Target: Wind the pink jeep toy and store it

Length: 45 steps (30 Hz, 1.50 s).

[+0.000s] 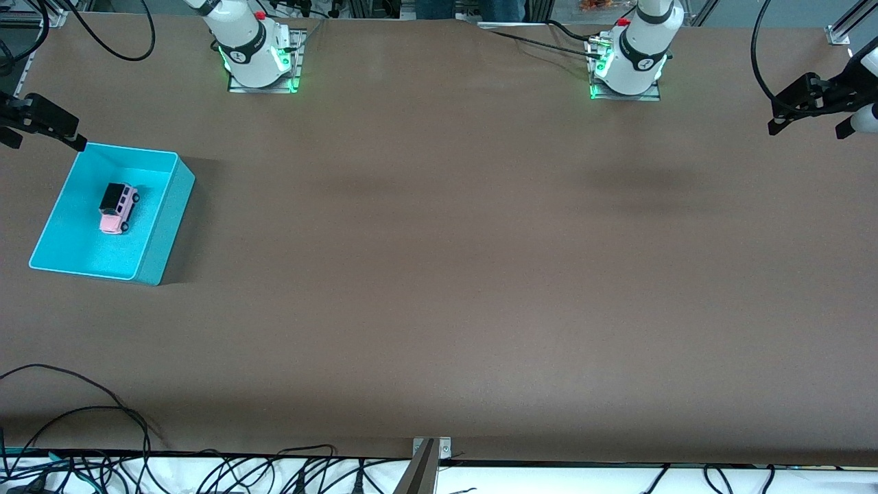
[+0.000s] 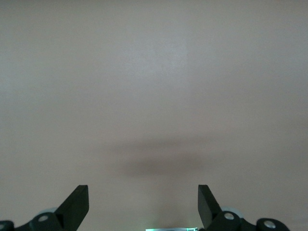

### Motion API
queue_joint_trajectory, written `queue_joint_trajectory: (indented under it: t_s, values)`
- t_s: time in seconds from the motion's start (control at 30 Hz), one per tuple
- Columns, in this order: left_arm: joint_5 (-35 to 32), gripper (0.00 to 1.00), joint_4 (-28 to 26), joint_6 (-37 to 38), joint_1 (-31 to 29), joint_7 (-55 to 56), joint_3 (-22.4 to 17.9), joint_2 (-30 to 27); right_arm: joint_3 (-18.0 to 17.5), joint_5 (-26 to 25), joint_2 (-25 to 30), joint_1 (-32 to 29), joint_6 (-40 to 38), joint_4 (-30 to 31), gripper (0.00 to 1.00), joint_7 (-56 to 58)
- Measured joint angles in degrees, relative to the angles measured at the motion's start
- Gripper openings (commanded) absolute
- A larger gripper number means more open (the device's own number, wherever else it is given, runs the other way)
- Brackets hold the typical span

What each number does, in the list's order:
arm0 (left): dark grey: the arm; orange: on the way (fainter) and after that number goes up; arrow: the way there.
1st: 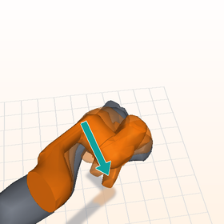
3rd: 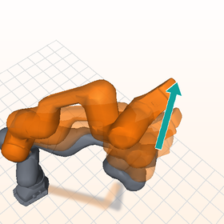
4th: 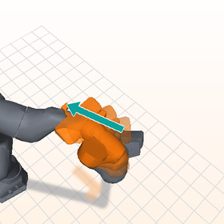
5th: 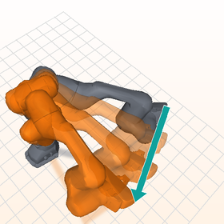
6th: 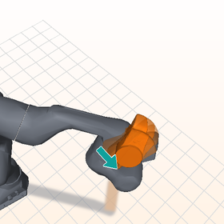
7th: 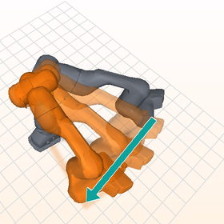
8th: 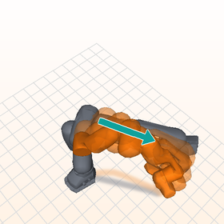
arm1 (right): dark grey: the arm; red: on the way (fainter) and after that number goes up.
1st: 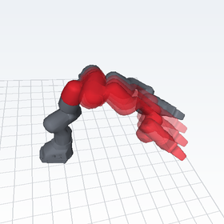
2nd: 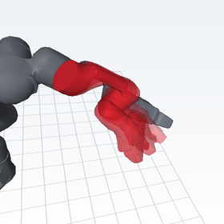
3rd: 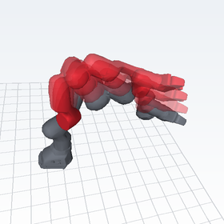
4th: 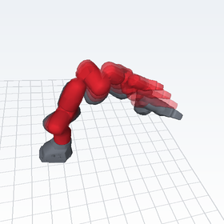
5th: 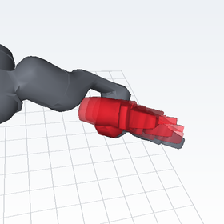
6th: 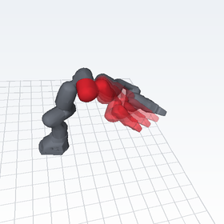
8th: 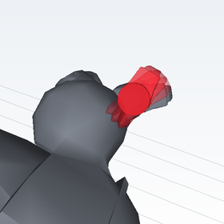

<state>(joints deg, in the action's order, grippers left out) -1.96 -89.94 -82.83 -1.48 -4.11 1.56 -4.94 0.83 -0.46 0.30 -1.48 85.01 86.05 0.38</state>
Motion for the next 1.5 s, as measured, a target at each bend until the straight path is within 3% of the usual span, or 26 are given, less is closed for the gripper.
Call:
queue_joint_trajectory:
  t_s: [0.3, 0.77, 1.07, 1.5]
  values:
    - [0.0, 1.0, 0.0, 0.0, 0.0, 0.0, 0.0, 0.0, -0.45, 0.16, -0.06, 0.32, -6.1, 0.18, 1.0, 0.05]
    - [0.0, 1.0, 0.0, 0.0, 0.0, 0.0, 0.0, 0.0, 1.16, 2.59, -0.71, 0.16, 0.07, 1.07, 1.0, 0.5]
    - [0.0, 1.0, 0.0, 0.0, -0.17, 0.0, -0.06, -0.02, 0.99, 2.61, 2.06, 0.29, 3.85, 5.86, 1.0, 0.51]
    - [0.0, 1.0, 0.1, 0.63, -1.55, -0.07, -0.08, -0.14, 0.95, 2.61, 3.8, 0.29, 4.24, 7.56, 1.0, 0.51]
